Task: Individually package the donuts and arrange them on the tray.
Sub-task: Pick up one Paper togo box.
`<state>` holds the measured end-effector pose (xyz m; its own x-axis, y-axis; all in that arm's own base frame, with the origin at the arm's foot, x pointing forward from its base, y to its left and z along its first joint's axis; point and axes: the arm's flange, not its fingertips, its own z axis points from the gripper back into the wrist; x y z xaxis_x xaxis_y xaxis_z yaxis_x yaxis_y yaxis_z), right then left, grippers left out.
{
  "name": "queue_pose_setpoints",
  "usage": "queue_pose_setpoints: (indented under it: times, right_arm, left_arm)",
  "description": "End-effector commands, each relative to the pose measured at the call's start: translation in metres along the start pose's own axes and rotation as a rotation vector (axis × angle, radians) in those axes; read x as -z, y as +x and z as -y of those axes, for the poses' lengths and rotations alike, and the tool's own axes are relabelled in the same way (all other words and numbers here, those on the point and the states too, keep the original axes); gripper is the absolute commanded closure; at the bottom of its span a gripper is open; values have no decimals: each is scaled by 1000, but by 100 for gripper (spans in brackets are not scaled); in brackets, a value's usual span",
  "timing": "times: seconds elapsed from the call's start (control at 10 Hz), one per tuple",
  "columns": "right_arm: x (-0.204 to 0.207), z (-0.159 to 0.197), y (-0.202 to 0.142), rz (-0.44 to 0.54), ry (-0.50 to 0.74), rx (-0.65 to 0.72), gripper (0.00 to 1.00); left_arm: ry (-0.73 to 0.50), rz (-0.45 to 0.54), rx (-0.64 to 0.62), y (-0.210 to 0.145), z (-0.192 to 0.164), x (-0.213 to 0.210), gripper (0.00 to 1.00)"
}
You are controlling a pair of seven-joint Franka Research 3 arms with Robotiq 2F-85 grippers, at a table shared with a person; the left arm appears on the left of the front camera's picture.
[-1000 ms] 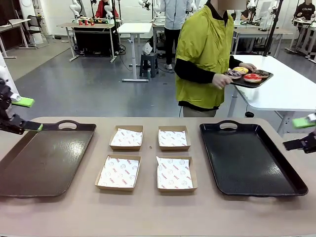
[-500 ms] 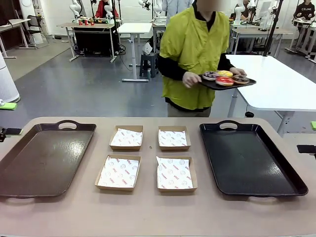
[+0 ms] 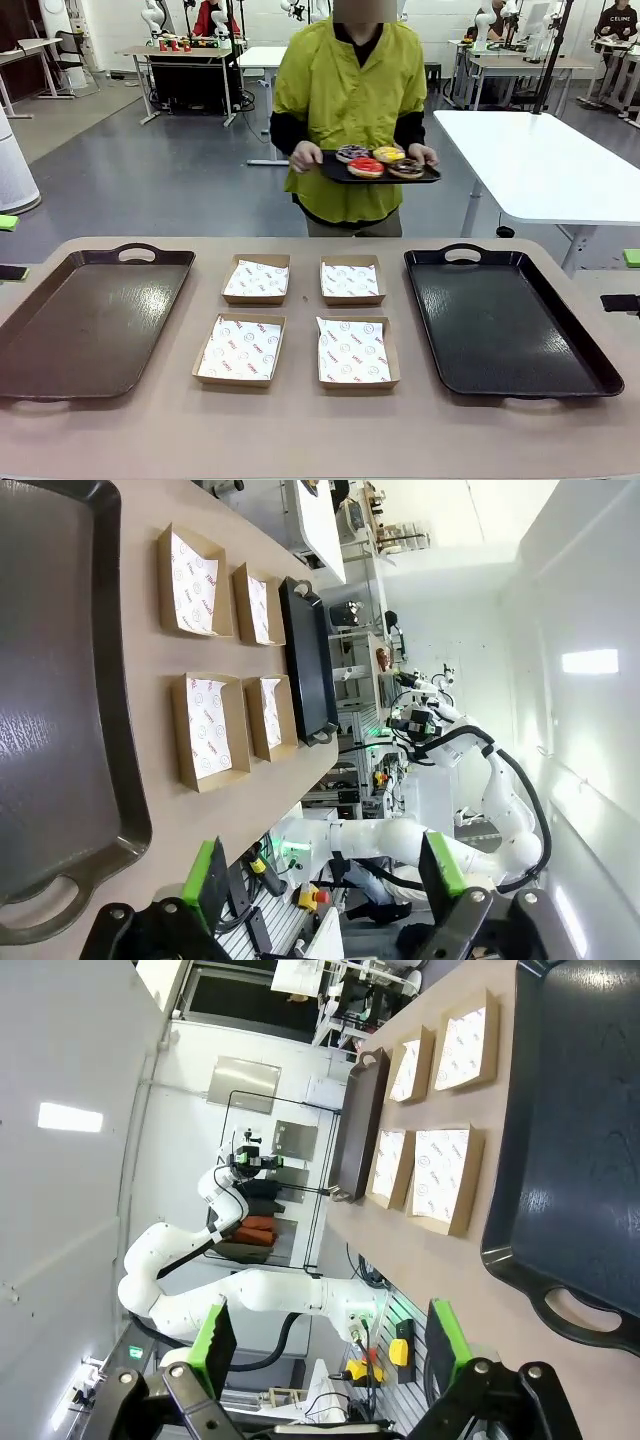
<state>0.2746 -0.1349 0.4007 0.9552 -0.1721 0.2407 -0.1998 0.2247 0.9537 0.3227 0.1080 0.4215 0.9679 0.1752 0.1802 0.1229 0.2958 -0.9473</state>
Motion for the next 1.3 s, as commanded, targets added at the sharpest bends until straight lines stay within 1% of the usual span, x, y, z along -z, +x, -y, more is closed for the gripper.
queue_pose_setpoints:
  times: [0.0,1.2]
  right_arm:
    - [-1,1,0,3,12,0,0]
    - [-1,1,0,3,12,0,0]
  left_arm:
    - [-6,13,-3,2,-1,0,0]
    - [-6,13,-3,2,-1,0,0]
